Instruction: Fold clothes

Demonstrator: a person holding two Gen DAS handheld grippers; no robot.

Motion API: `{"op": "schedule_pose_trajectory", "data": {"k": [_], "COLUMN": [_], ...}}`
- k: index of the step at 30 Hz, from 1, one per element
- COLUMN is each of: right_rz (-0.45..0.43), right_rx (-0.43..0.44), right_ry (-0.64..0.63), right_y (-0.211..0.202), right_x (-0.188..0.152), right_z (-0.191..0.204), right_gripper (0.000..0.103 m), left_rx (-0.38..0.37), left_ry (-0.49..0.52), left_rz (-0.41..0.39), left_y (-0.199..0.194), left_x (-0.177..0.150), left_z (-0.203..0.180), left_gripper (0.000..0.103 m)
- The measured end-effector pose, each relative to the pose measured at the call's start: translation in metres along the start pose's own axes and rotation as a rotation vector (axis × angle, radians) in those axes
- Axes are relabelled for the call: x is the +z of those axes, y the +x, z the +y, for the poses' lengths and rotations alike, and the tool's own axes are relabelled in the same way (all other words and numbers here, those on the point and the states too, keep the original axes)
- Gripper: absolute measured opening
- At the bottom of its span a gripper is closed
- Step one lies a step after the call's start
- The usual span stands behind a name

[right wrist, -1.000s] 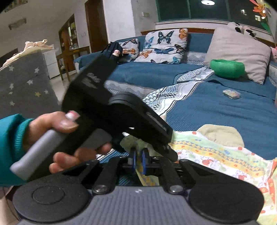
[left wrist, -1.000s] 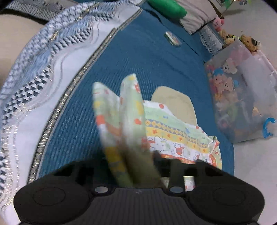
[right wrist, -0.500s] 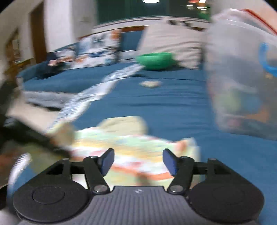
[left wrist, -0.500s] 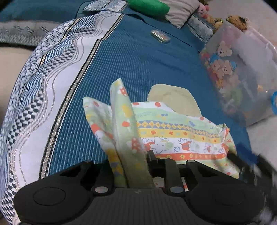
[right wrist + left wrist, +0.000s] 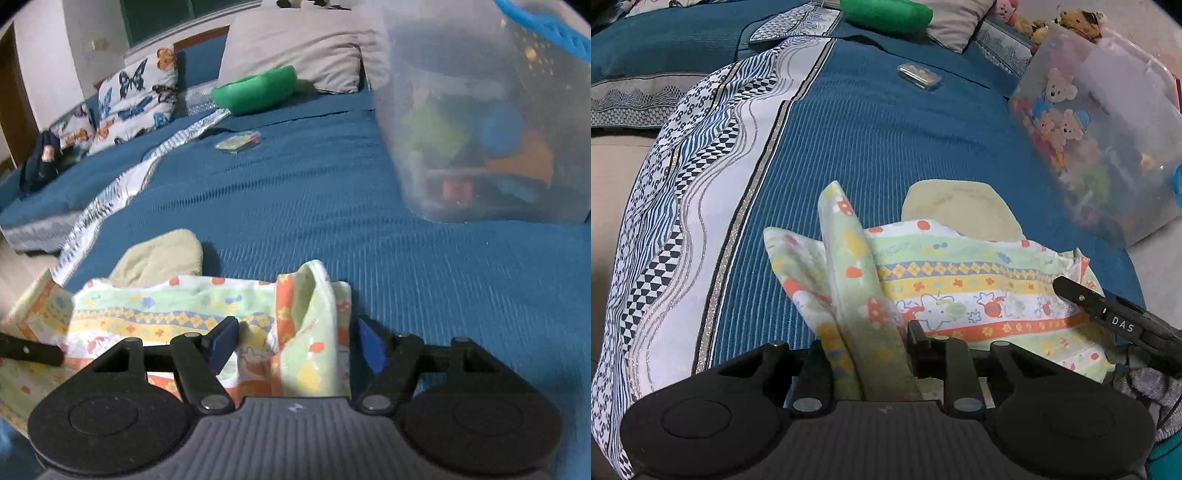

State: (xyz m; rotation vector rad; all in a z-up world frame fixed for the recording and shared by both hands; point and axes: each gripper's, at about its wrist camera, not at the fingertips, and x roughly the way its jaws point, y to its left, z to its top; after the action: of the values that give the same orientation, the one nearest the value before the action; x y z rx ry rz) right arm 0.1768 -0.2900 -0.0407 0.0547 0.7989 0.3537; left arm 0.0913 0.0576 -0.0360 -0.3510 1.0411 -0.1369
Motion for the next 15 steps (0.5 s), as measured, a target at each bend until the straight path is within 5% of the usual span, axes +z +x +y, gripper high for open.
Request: {"op": "schedule_pose_trajectory", "data": {"k": [4,15], "right_rz": [0.007,-0.117], "right_rx": [0.037,0.096], "right_ry": [0.01,-0.016], "right_y": [-0.008,-0.072], "right_x": [0.0,0.012], "right_z": [0.006,0.026], "right_gripper": [0.018,0.011], "left_rx": [0.013,0.029], "left_ry": [0.031,0.149], "left_rz": [-0.013,-0.1], "left_y": [-0.003,-0.037], "left_x": [0.0,0.0], "left_z": [-0.006,-0.036], "left_gripper": [0.019,0.013]}}
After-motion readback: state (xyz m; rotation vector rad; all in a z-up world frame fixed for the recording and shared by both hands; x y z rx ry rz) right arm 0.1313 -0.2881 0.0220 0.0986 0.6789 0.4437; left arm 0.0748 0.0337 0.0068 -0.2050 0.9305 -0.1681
